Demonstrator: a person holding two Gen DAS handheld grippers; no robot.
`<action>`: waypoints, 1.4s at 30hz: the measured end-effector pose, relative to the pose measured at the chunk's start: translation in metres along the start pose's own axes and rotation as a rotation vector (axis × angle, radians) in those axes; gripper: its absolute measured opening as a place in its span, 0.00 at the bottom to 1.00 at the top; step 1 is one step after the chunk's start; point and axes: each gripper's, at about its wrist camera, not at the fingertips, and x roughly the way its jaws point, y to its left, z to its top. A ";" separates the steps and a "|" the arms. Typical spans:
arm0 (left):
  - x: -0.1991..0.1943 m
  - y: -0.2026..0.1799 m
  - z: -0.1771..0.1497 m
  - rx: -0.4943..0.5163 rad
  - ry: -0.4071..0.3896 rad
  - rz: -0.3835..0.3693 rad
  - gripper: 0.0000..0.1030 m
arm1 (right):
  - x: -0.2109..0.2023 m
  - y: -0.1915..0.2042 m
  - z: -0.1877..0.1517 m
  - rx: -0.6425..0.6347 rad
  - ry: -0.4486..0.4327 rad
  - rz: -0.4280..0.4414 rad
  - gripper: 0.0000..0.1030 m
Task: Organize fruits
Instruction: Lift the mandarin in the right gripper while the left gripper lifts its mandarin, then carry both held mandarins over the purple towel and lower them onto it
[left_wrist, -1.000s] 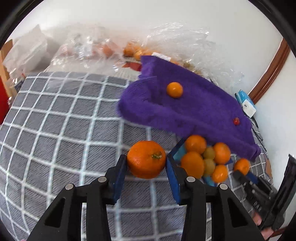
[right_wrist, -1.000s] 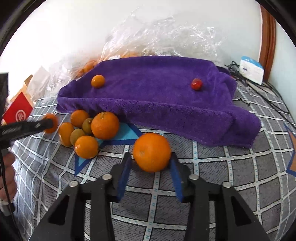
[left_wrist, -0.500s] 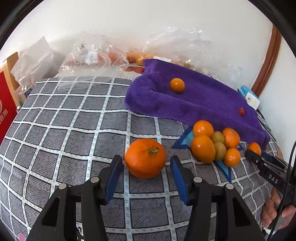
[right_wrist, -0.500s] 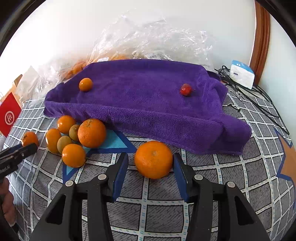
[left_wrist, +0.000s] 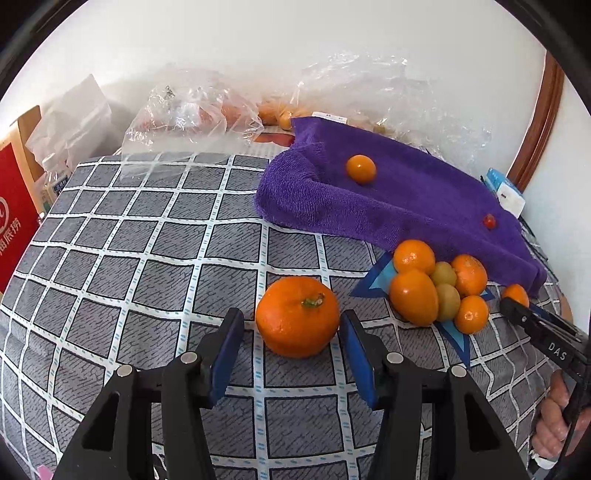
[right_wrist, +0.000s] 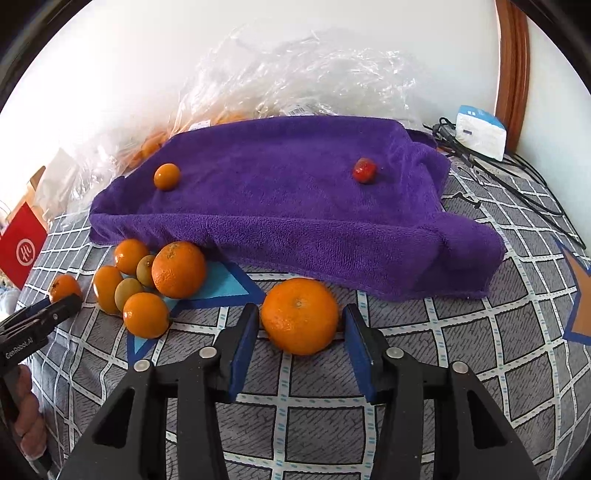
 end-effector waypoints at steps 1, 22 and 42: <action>-0.001 0.000 0.000 -0.007 -0.004 -0.006 0.48 | 0.000 0.000 0.000 0.000 -0.001 0.001 0.41; -0.032 0.015 -0.002 -0.072 -0.194 -0.053 0.39 | -0.018 0.005 -0.004 -0.034 -0.077 0.074 0.39; -0.056 -0.014 0.083 -0.071 -0.282 -0.001 0.39 | -0.051 -0.009 0.076 -0.026 -0.209 -0.020 0.39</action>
